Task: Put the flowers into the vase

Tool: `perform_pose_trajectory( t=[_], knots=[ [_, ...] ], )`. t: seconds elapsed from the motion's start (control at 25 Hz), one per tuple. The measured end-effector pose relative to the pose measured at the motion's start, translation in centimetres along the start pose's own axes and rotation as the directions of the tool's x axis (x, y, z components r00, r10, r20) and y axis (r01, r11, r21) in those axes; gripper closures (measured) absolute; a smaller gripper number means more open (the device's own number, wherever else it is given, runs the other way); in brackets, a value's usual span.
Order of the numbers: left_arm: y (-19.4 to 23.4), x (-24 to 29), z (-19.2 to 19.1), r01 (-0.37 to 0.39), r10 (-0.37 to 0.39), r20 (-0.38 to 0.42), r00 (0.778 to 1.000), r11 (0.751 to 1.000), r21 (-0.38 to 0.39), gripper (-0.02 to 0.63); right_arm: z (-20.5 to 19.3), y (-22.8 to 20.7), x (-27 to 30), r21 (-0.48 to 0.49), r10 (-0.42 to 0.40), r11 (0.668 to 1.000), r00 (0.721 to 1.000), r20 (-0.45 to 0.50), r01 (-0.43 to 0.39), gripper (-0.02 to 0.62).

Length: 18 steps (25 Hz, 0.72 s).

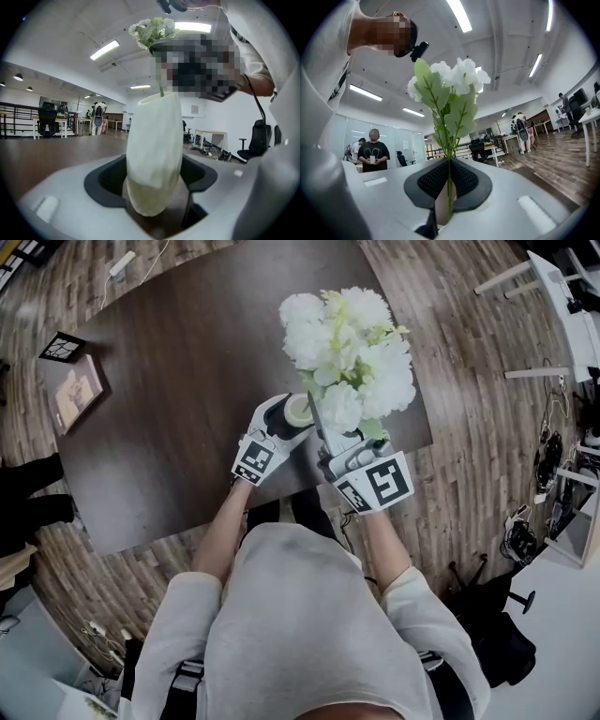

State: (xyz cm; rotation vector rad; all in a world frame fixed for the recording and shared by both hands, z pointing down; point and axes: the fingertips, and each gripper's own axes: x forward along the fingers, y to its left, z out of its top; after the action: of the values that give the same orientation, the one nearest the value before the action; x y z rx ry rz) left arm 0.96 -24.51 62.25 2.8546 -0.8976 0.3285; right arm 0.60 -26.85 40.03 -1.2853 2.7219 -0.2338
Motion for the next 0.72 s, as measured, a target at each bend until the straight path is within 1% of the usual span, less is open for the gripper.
perform_pose_trajectory(
  t=[0.2,0.52,0.56,0.64,0.72],
  knots=[
    [0.3,-0.3,-0.2,-0.002,0.002,0.001,1.000,1.000,0.000,0.259,-3.6,-0.2,-0.5,0.008,-0.026,1.000,0.998,-0.057,0.026,0.580],
    [0.4,-0.3,-0.3,-0.003,0.003,0.000,1.000,1.000,0.000,0.258,-7.0,0.0,-1.4,-0.065,-0.065,0.996,0.990,-0.121,0.058,0.565],
    [0.4,-0.3,-0.3,-0.003,0.003,-0.001,1.000,1.000,0.000,0.259,-7.3,-0.1,-1.6,-0.073,-0.072,0.995,0.989,-0.131,0.063,0.546],
    [0.3,-0.2,-0.2,-0.003,0.003,-0.002,1.000,1.000,-0.001,0.259,-8.4,-0.1,-2.1,-0.085,-0.083,0.994,0.983,-0.161,0.070,0.451],
    [0.3,-0.2,-0.2,-0.005,0.005,-0.003,1.000,1.000,0.000,0.258,-9.8,-0.1,-2.3,-0.098,-0.089,0.993,0.976,-0.200,0.071,0.430]
  ],
)
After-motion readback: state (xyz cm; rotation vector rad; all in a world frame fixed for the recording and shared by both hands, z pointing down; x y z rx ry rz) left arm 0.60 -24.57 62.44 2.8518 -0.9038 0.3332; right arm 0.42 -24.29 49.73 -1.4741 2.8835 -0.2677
